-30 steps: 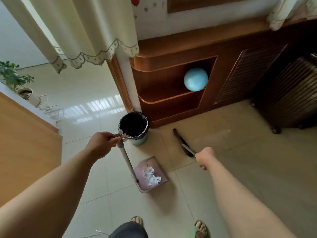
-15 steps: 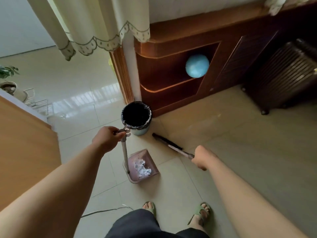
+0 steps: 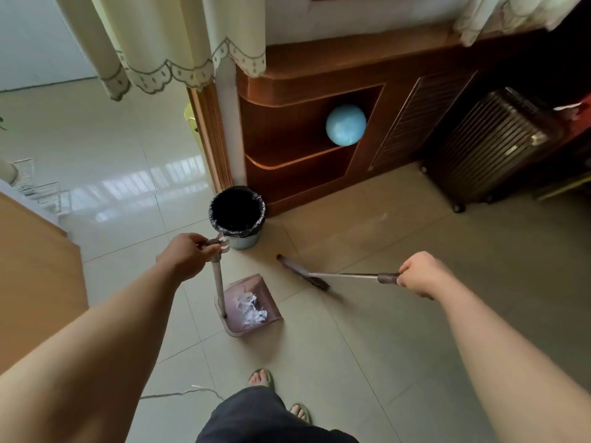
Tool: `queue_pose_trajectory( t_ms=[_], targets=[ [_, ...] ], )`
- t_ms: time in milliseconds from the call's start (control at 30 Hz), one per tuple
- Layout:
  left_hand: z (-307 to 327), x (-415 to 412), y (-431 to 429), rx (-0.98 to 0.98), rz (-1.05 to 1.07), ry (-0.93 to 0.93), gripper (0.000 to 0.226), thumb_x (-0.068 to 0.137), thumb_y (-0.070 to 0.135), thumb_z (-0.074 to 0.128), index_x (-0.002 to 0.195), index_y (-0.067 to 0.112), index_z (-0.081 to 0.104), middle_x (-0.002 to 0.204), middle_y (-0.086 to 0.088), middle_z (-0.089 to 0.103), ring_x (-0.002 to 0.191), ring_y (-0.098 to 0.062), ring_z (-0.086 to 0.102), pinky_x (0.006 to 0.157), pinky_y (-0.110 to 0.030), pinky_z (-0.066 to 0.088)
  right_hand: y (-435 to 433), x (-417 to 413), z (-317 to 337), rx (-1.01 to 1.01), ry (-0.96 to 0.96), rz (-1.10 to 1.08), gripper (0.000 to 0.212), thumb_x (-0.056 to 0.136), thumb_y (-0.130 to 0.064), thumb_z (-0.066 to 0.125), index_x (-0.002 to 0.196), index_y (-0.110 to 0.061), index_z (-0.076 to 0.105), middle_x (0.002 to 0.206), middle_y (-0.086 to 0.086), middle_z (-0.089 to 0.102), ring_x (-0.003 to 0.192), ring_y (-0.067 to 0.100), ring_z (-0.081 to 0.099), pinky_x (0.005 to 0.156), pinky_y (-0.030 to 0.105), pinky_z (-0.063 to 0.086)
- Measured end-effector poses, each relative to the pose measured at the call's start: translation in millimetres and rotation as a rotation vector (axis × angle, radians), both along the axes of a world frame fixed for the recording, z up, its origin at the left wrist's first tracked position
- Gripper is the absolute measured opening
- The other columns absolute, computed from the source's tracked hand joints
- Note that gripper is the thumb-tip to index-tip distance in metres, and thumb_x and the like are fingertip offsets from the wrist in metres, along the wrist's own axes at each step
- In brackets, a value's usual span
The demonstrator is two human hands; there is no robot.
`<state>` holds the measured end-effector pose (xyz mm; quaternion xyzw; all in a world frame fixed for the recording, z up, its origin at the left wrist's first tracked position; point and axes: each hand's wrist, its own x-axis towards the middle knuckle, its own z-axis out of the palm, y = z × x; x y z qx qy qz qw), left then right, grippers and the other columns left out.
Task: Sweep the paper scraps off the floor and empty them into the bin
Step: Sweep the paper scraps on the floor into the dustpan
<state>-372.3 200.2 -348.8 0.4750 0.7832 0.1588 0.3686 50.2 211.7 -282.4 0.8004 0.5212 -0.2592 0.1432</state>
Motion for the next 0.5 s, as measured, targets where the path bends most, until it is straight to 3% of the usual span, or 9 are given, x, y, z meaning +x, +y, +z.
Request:
queue_pose_trajectory(
  t_ms=[100,200,300,500],
  targets=[
    [2,3,-8,0.009,-0.019,0.029,0.024,0.089,0.038,0.068,0.067,0.03,0.065,0.074,0.004,0.07,0.071,-0.024,0.057,0.085,-0.044,0.052,-12,18,-18,0.03,-0.002,-0.075,0.029,0.084,-0.038,0.067,0.097,-0.013,0.074,0.08,0.01,0.064,0.08,0.03,0.064,0.066,0.026,0.044],
    [-2,7,-15,0.012,-0.025,0.046,0.023,0.089,0.039,0.067,0.068,0.03,0.065,0.078,0.0,0.071,0.07,-0.024,0.057,0.084,-0.044,0.053,-26,25,-40,0.053,0.022,-0.143,0.039,0.085,-0.047,0.066,0.083,-0.008,0.07,0.066,0.006,0.057,0.065,0.026,0.057,0.059,0.025,0.041],
    [-7,16,-25,0.03,-0.022,0.048,0.02,0.09,0.038,0.066,0.075,0.025,0.069,0.079,-0.004,0.071,0.069,-0.024,0.056,0.078,-0.038,0.051,-46,22,-67,0.051,0.046,-0.186,0.036,0.085,-0.041,0.067,0.069,-0.01,0.06,0.058,0.004,0.05,0.06,0.024,0.052,0.056,0.022,0.04],
    [-16,24,-39,0.058,-0.01,0.05,0.019,0.093,0.037,0.063,0.085,0.022,0.072,0.075,-0.003,0.067,0.073,-0.026,0.055,0.073,-0.033,0.045,-88,-20,-78,-0.101,0.103,-0.05,0.023,0.086,-0.033,0.065,0.077,-0.012,0.061,0.058,0.002,0.052,0.042,0.017,0.043,0.04,0.017,0.028]
  ],
)
